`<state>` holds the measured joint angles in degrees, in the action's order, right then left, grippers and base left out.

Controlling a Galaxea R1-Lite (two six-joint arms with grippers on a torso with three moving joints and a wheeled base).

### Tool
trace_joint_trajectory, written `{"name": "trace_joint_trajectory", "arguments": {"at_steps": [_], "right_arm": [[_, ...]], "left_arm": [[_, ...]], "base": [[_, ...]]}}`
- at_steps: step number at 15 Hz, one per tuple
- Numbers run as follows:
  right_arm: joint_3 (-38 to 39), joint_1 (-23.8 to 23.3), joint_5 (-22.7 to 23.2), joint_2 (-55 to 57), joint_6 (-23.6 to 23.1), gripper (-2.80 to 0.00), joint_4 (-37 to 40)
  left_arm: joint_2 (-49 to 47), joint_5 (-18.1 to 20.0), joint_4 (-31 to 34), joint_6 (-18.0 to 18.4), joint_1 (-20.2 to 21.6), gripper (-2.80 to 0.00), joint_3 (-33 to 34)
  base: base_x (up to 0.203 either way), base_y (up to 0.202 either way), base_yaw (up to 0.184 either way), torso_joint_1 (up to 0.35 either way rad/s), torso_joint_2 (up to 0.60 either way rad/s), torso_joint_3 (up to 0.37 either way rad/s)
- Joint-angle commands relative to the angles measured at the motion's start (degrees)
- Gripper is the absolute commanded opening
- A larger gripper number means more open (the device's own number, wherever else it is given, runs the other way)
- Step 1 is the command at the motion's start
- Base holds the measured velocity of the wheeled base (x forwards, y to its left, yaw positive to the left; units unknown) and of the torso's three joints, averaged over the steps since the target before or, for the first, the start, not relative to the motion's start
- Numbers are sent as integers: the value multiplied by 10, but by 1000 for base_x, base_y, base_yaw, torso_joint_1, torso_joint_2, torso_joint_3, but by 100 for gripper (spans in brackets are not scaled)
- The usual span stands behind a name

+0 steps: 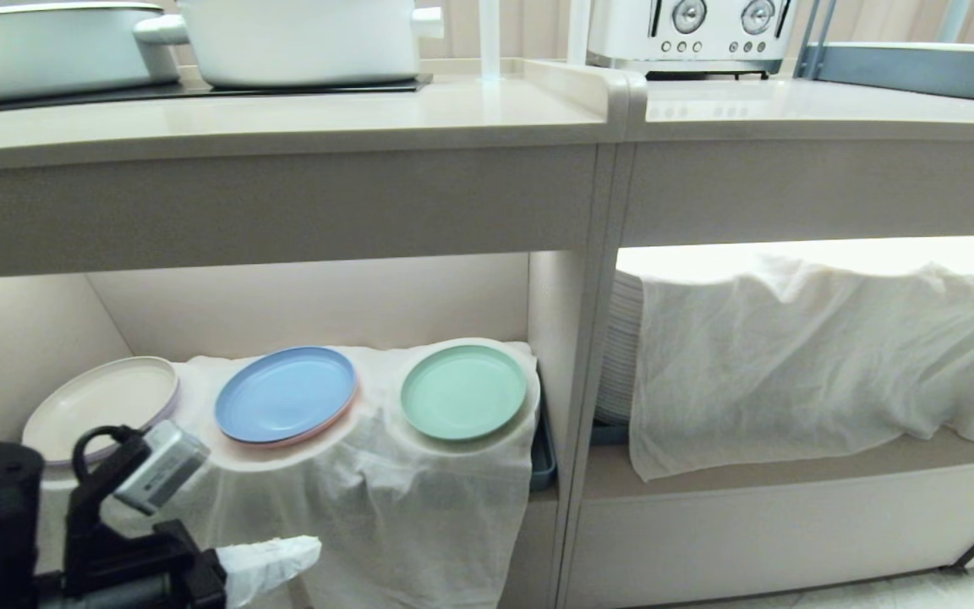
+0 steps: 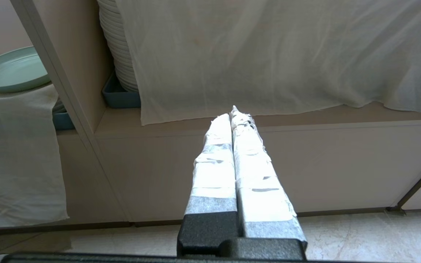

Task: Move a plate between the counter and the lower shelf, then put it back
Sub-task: Pick up the plate in the cupboard

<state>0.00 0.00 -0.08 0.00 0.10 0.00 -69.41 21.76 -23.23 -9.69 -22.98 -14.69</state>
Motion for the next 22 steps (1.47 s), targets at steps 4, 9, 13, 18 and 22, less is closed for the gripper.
{"name": "trace_joint_trajectory", "arguments": {"at_steps": [4, 9, 13, 18, 22], "right_arm": [[0, 0, 0, 0, 0, -280, 0], [0, 0, 0, 0, 0, -280, 0], [0, 0, 0, 0, 0, -280, 0], [0, 0, 0, 0, 0, -280, 0], [0, 0, 0, 0, 0, -280, 0]], "left_arm": [[-200, -69, -50, -87, -4, -280, -39], [-261, -133, -51, -180, -42, -280, -98], [-322, -191, -51, -287, -88, -280, -168], [-375, -269, -50, -335, -121, -280, -220], [-375, -285, -51, -379, -118, 0, -224]], "base": [[0, 0, 0, 0, 0, 0], [0, 0, 0, 0, 0, 0], [0, 0, 0, 0, 0, 0], [0, 0, 0, 0, 0, 0], [0, 0, 0, 0, 0, 0]]}}
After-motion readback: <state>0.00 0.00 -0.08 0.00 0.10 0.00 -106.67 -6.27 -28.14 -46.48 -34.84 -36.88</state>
